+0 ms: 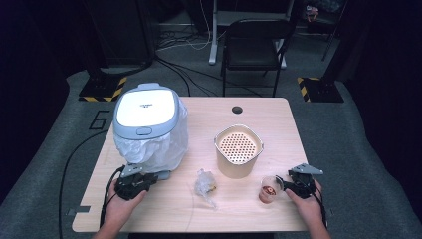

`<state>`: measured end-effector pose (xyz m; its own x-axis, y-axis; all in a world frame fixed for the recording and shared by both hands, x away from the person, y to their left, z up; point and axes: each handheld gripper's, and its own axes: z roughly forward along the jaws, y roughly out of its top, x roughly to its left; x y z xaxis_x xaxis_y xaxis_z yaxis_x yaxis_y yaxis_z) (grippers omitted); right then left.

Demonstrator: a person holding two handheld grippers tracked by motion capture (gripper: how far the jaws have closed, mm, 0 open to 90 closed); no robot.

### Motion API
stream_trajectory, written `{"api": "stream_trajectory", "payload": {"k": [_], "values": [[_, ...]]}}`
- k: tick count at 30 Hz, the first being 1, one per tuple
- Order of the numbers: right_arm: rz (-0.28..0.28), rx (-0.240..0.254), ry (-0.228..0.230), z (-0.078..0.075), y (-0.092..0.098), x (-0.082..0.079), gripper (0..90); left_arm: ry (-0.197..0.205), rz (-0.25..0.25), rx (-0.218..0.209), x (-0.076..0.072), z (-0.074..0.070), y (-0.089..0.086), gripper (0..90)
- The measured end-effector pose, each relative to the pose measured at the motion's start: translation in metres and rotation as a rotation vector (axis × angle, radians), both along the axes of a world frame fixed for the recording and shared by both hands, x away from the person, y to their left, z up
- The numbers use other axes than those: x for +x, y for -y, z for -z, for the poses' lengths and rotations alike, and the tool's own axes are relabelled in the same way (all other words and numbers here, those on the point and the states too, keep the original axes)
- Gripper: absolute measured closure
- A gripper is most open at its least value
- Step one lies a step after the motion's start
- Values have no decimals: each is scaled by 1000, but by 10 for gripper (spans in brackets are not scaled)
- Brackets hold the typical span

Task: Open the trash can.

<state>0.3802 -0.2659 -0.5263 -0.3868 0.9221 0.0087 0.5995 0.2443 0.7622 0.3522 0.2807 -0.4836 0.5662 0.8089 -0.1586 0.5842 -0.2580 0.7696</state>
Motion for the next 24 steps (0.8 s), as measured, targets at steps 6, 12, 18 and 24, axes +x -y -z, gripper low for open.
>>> {"api": "stream_trajectory", "payload": {"k": [6,12,18,24], "values": [[9,6,-1,0,1,-1,382,28,-40,12,1,3,8,445],[8,5,-1,0,1,-1,378,25,-13,-44,0,8,12,330],[5,6,-2,0,1,-1,371,18,12,-9,5,15,15,278],[5,8,1,0,1,-1,364,31,34,36,7,19,18,264]]}}
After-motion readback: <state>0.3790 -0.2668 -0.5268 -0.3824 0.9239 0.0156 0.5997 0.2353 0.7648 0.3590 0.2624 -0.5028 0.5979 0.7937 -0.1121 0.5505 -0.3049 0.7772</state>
